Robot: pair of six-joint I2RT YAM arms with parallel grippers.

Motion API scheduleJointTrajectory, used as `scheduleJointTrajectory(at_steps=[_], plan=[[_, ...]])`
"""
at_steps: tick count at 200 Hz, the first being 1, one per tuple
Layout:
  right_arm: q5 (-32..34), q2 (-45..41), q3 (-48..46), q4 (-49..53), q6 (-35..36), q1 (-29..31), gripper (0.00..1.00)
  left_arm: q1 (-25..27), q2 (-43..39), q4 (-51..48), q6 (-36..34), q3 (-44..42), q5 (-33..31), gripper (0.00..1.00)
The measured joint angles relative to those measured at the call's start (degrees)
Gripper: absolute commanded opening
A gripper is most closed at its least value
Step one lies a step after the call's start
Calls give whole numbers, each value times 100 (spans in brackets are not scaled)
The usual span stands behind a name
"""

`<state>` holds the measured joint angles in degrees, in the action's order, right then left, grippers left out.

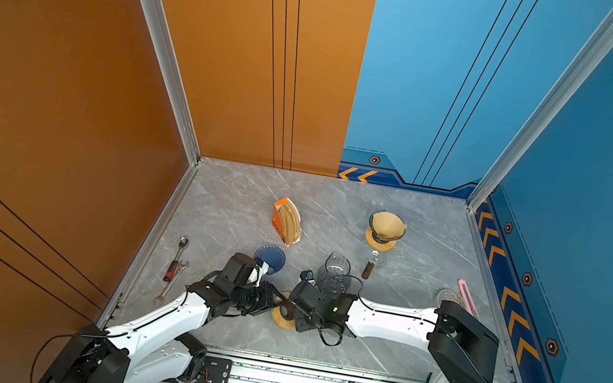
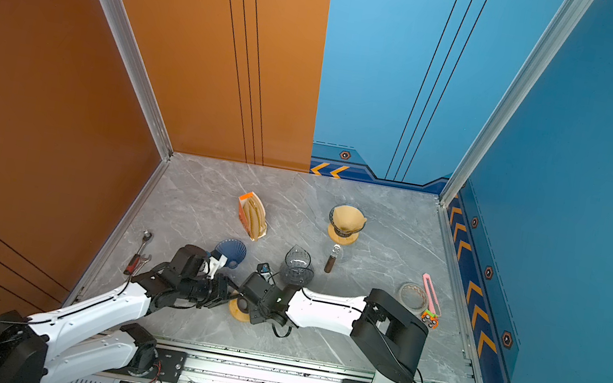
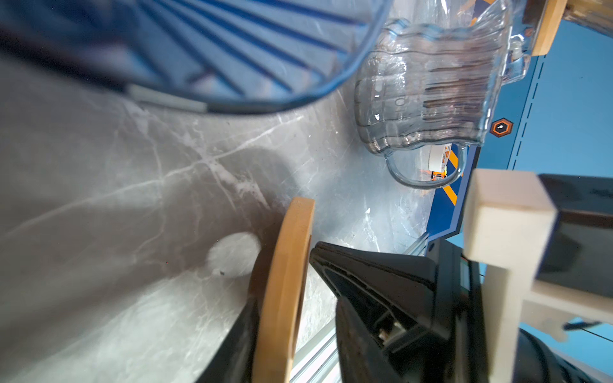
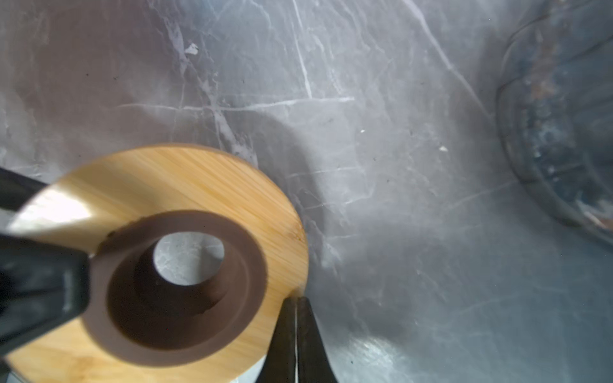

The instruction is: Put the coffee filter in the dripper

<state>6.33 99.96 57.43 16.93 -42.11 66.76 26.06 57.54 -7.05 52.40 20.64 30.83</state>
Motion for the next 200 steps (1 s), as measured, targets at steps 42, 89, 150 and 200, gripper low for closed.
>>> scheduleJointTrajectory(at_steps=[42,89,150,200], plan=[[0,0,-52,-2,-15,0,0,63,-24,-28,-11,2,55,24],[-2,-13,-63,-7,-15,-2,0,101,-118,-245,-66,59,52,18],[0,-975,-170,-85,90,-120,1,105,-402,-546,-136,216,96,15],[0,-2492,-332,2,533,-448,17,-11,-551,-319,52,605,472,15]])
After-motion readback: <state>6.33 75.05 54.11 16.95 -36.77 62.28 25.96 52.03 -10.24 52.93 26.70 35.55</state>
